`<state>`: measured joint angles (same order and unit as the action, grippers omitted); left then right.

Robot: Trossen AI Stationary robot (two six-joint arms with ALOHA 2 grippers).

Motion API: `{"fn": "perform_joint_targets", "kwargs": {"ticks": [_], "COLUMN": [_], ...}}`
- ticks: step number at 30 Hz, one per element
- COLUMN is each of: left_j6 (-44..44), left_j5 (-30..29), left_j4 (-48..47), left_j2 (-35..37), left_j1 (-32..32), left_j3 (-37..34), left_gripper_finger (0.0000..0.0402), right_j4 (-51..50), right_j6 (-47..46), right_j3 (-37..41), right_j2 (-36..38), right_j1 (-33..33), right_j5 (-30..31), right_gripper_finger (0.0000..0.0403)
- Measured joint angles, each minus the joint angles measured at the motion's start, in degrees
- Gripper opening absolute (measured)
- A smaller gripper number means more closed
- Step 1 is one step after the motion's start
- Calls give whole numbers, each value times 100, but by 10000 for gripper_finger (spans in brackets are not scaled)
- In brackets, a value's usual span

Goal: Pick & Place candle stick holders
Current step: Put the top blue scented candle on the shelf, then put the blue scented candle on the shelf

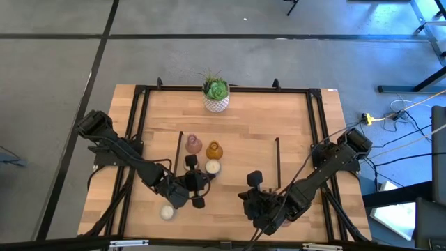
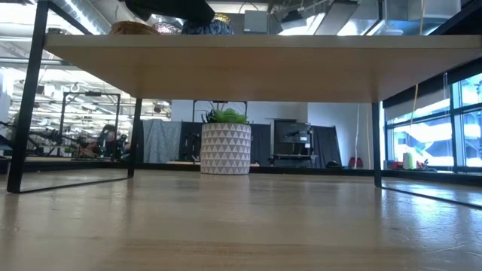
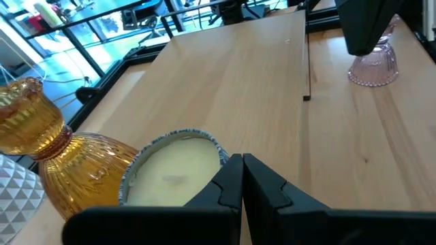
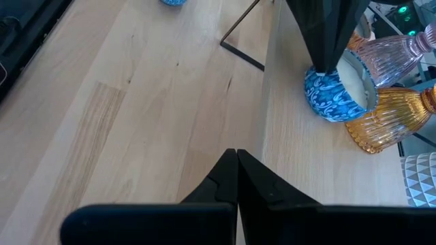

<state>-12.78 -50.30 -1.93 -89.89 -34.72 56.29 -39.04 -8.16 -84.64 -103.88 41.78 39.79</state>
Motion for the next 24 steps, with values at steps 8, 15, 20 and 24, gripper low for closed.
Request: {"fn": "perform_joint_targets", "kwargs": {"ticks": [8,15,20,24], "left_j6": [2,508,-735,-2853], "left_j5": [-114,-295,1292,2901], "left_j4": [24,-354,-1735,-2454], "left_j2": [0,-7,-4,7], "left_j1": [-22,-564,-949,-1332], "left_j3": [17,973,2160,2511], "left_gripper_finger": [1,1,1,1], "right_j4": [-3,-38,-56,-6], "right_j6": [-1,-14,-41,-44], "right_j3": [0,0,0,0], "right_j2": [0,0,0,0], "right_j1": [0,0,2,2], "right_j5": [0,1,0,0], "right_gripper_finger": [0,0,0,0]}}
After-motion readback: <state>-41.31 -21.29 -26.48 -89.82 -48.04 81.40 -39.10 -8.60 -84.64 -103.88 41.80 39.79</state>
